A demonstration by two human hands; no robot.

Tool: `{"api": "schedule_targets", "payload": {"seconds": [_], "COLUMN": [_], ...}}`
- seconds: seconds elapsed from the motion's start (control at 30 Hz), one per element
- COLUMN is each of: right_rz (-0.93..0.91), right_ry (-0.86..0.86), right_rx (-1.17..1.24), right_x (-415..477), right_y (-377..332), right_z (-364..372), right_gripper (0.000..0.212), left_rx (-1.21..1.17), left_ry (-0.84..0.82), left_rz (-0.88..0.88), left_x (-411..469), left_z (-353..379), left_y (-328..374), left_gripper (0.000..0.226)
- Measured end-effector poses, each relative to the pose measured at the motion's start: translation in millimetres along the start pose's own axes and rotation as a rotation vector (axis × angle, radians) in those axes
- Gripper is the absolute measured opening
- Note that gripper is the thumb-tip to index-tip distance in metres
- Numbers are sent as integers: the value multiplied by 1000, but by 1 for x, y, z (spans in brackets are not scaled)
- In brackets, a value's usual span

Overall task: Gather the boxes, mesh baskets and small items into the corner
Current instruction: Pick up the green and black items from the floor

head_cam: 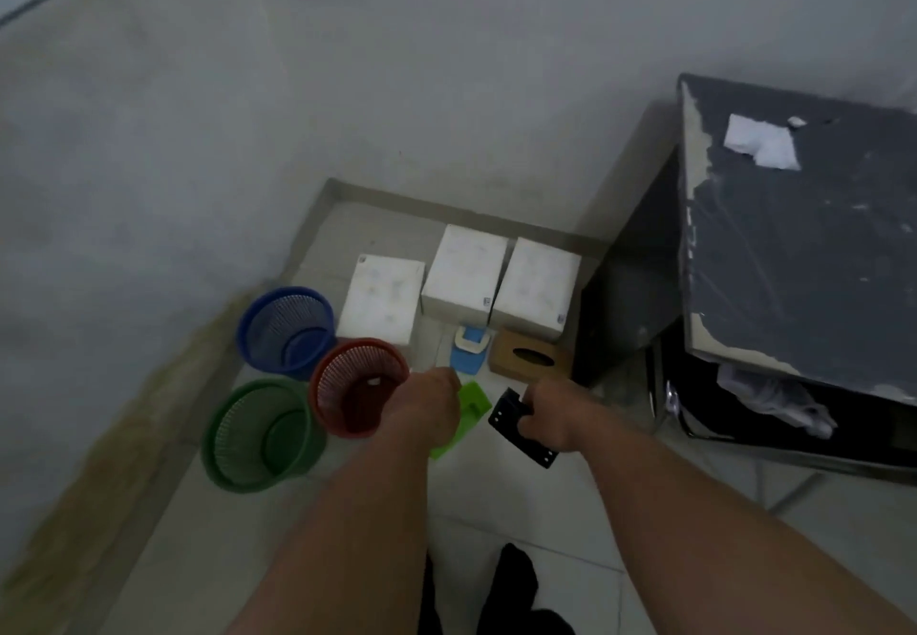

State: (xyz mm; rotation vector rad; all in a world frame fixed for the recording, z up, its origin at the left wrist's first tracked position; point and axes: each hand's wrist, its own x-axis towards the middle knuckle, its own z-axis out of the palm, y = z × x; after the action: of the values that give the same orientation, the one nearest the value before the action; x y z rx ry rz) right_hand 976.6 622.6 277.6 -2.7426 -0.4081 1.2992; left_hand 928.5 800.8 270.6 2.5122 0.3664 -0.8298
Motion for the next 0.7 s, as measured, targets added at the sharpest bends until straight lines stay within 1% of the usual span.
{"api": "schedule_targets", "payload": {"seconds": [0.17, 0.27, 0.37, 0.43, 0.5, 0.53, 0.6, 0.7], "right_rz": [89, 162, 216, 253, 257, 253, 261, 270], "right_ry": [-36, 0, 37, 52, 64, 75, 99, 91], "right_rx": [129, 202, 252, 295, 272, 234, 192, 157], "right_x": [72, 125, 175, 202, 226, 237, 257, 294], "right_y": [0, 3, 7, 10, 18, 23, 36, 56], "right_z": [-6, 10, 32, 46, 61, 69, 87, 110], "right_gripper": [36, 34, 18, 14, 15, 20, 25, 24], "left_rx": [62, 64, 78, 107, 141, 120, 31, -66], "left_ry": [-84, -84, -124, -156, -194, -205, -217, -245], "left_rz": [47, 79, 133, 178, 228, 226, 179, 144], "left_x": [93, 156, 206, 236, 261, 271, 291, 324], "left_z": [-11, 0, 25, 42, 62, 71, 95, 132], "left_y": [-10, -24, -37, -45, -51, -53, -57, -63], "left_gripper": [29, 22, 16, 17, 23, 24, 23, 19]}}
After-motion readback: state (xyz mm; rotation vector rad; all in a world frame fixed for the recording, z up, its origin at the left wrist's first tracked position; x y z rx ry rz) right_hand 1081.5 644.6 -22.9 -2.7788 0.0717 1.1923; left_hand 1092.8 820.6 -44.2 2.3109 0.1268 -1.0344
